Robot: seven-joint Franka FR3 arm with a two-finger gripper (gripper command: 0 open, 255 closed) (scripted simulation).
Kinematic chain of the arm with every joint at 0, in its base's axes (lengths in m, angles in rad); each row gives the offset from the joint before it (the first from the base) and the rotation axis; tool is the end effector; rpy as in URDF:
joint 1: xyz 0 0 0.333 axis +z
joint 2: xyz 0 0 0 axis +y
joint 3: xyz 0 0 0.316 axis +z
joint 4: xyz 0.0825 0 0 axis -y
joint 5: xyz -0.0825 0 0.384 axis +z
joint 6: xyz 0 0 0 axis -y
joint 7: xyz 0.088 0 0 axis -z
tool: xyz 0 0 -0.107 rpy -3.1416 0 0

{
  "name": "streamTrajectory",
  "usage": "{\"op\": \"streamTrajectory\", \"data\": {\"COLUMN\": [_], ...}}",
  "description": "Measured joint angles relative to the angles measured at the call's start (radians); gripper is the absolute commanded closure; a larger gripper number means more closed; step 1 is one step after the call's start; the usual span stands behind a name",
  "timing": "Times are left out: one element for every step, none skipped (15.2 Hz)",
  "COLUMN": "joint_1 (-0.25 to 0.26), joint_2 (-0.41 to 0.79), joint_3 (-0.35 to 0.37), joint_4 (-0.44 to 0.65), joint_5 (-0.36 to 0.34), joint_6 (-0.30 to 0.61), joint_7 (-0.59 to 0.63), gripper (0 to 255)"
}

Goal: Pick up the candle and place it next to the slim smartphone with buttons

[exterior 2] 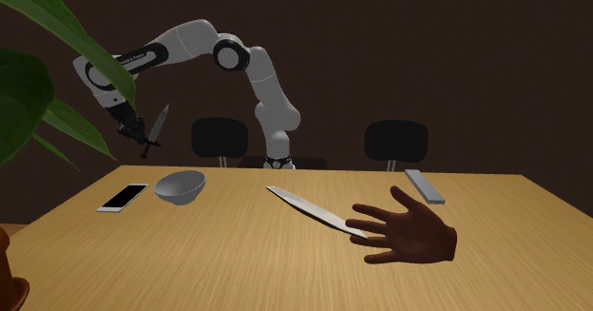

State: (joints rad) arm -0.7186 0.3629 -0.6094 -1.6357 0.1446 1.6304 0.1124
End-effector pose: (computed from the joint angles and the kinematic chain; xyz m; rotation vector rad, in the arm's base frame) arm 0.1970 -0.5810 0.4171 -2.2194 2.0092 0.4291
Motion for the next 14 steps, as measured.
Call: {"op": "streamTrajectory", "data": {"joint_1": [0.001,0.000,0.001,0.001,0.000,0.000,0.000,0.000,0.000,0.000,0.000,0.000,0.000,0.000], "joint_2": [0.001,0.005,0.009,0.014,0.016,0.017,0.018,0.018,0.018,0.018,0.018,0.018,0.018,0.018], "joint_3": [0.001,0.002,0.003,0.005,0.005,0.005,0.005,0.005,0.005,0.005,0.005,0.005,0.005,0.005], "joint_4": [-0.012,-0.023,-0.028,-0.040,-0.042,-0.044,-0.044,-0.045,-0.045,-0.045,-0.045,-0.045,-0.045,-0.045], "joint_5": [0.001,0.003,0.006,0.009,0.010,0.010,0.011,0.011,0.011,0.011,0.011,0.011,0.011,0.011], "joint_6": [0.013,0.027,0.036,0.051,0.055,0.058,0.059,0.060,0.060,0.060,0.060,0.060,0.061,0.061], "joint_7": [0.000,-0.003,-0.002,-0.003,-0.004,-0.004,-0.005,-0.005,-0.005,-0.005,-0.005,-0.005,-0.005,-0.005], "gripper": [255,255,255,255,255,255,255,255,255,255,255,0,0,0]}}
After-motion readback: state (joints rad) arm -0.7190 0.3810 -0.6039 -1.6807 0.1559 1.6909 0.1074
